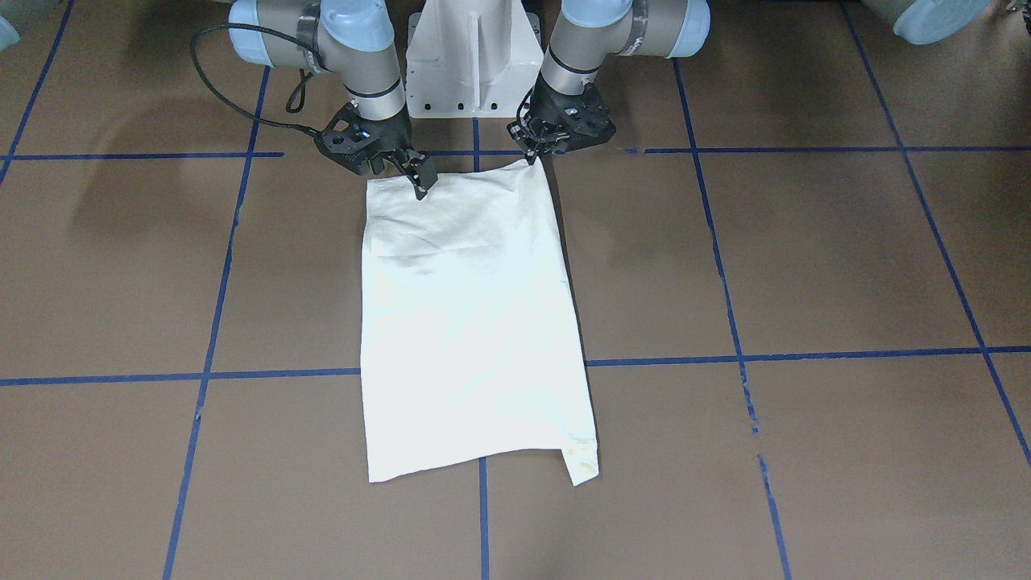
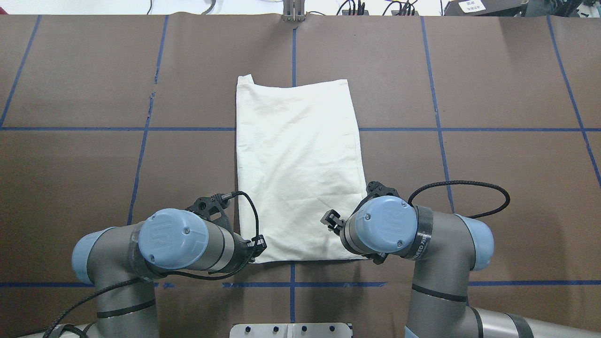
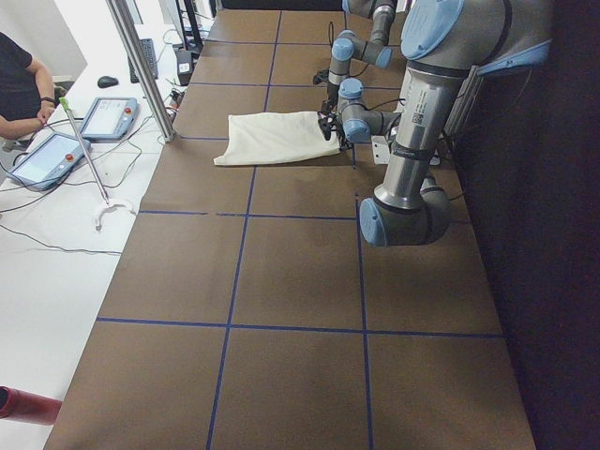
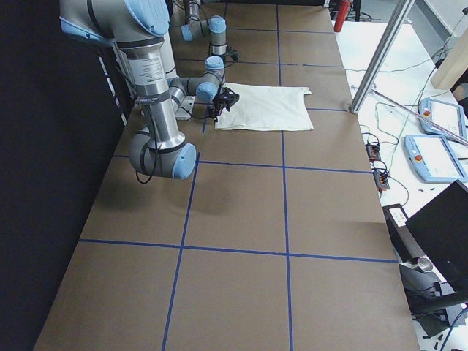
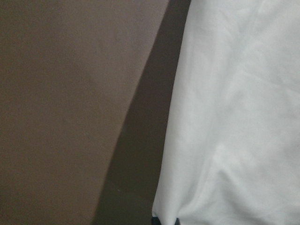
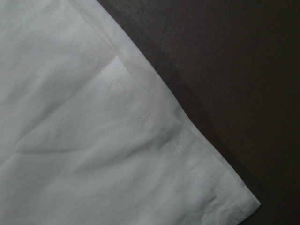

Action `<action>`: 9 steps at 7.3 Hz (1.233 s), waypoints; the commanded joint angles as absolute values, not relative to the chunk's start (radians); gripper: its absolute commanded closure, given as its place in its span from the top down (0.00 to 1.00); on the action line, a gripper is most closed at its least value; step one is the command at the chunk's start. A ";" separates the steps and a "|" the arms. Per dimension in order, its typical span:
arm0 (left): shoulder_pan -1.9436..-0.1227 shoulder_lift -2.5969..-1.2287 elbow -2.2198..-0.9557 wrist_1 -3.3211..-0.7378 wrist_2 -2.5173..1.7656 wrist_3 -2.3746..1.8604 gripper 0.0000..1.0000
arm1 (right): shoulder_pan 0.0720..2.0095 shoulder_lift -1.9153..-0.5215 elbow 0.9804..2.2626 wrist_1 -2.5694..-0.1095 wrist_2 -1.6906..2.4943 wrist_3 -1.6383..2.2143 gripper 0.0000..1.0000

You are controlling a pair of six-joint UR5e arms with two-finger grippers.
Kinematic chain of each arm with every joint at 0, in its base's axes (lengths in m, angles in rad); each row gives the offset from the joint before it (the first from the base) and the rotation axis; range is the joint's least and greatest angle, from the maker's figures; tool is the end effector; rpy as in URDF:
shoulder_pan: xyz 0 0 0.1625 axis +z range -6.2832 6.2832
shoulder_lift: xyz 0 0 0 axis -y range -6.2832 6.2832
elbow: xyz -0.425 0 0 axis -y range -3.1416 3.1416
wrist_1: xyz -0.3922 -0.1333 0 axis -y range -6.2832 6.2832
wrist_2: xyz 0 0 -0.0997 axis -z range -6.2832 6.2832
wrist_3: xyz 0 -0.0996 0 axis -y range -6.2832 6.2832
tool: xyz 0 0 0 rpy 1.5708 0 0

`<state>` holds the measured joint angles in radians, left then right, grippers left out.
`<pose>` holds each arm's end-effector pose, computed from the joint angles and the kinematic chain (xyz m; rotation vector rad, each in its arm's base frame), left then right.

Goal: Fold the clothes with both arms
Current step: 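Grasp the near corners of the shirt with both grippers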

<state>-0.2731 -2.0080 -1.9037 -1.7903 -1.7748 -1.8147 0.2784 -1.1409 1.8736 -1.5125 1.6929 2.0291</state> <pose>0.5451 -0.2702 0.2447 -0.1737 0.9946 -0.3718 -0.5523 -0.2839 0.2851 -0.1897 -0.7911 0.6483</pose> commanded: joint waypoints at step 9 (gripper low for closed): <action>-0.275 -2.006 -1.917 -1.790 -1.773 -1.818 0.00 | 0.262 -1.146 1.832 -1.523 1.687 2.029 1.00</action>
<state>-0.2746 -2.0070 -1.9170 -1.7901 -1.7733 -1.8178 0.2647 -1.1448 1.8316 -1.5214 1.6872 2.0307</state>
